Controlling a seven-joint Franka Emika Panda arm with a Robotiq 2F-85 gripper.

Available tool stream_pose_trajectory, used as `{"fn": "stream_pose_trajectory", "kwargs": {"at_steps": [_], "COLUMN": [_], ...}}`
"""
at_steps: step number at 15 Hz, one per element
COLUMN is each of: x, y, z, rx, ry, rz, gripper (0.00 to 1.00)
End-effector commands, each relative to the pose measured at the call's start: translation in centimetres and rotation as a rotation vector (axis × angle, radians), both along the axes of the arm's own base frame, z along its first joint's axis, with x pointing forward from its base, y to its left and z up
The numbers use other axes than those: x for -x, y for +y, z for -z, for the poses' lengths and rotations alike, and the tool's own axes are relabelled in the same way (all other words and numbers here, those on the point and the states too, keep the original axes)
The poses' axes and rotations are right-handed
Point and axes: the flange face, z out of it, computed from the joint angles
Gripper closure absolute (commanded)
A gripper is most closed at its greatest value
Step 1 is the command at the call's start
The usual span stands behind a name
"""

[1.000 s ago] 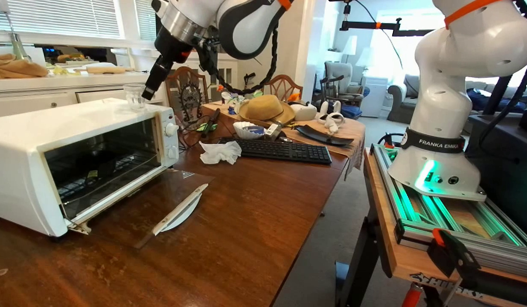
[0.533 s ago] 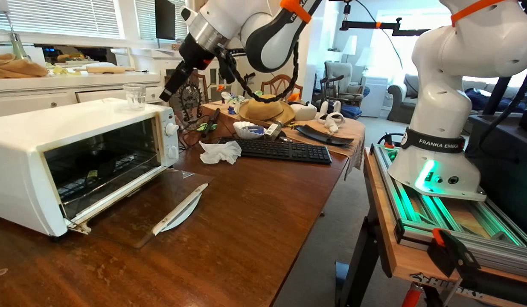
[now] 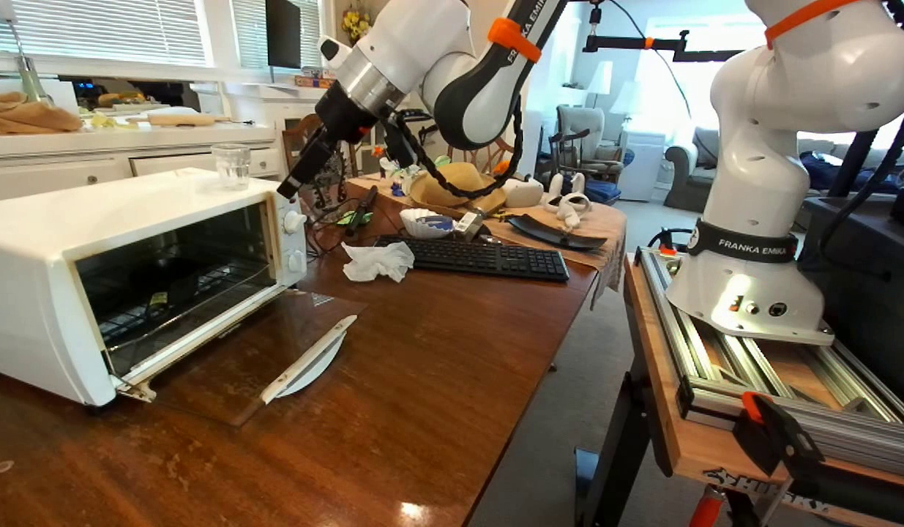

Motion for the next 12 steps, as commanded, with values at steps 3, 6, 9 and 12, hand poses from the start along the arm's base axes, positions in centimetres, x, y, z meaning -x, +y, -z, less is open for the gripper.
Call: {"fn": "stream_pose_trajectory", "kwargs": {"at_steps": [3,6,9,12], "x": [-1.0,-2.1,-3.1,-4.2], "y": [-1.5,-1.8,-1.2,-0.3], "z": [-1.4,-1.6,-1.9,-2.0], "rx": [0.016,0.015,0.006,-0.008], "ry": [-0.048,-0.062,-0.068,-0.073], "rz": [0.005,0.009,0.004,-0.004], "gripper": [0.00,0.00,0.00,0.00]}}
